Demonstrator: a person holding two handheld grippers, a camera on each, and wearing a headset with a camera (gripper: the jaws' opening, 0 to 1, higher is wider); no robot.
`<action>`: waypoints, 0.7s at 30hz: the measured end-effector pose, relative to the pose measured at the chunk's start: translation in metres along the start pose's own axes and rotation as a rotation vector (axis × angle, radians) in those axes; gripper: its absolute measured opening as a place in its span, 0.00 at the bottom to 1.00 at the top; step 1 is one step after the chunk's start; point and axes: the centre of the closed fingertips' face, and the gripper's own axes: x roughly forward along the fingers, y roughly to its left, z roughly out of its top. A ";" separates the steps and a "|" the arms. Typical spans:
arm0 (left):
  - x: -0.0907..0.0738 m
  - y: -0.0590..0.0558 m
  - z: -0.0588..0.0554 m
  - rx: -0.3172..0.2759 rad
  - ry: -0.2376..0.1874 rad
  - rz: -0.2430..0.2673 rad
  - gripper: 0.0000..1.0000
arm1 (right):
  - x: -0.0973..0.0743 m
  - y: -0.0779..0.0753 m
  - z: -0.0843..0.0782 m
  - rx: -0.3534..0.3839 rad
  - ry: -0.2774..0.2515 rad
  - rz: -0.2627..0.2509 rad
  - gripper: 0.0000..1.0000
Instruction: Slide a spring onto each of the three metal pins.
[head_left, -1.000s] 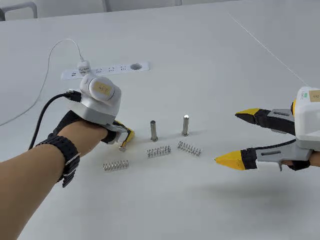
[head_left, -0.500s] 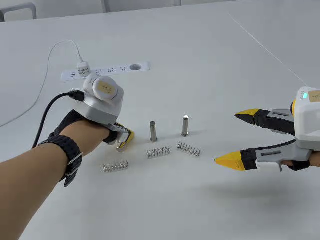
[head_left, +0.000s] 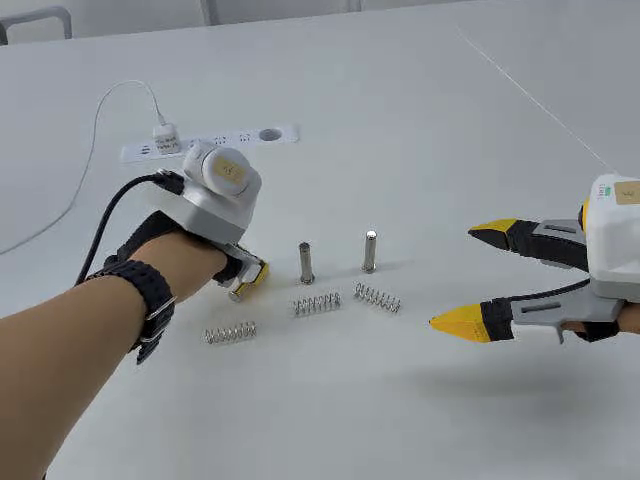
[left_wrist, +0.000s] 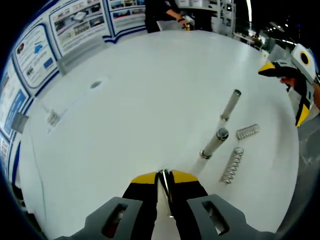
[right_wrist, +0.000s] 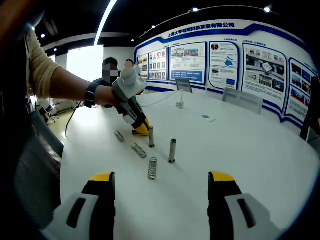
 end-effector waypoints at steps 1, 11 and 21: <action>0.000 0.000 0.000 0.004 0.002 0.001 0.10 | 0.000 0.000 0.000 0.000 -0.001 0.001 0.77; 0.000 0.001 -0.001 -0.027 -0.002 0.024 0.08 | -0.001 0.000 0.000 -0.001 0.000 0.001 0.77; -0.008 0.000 0.002 -0.068 -0.031 0.012 0.07 | 0.000 0.000 0.000 -0.001 0.001 0.002 0.77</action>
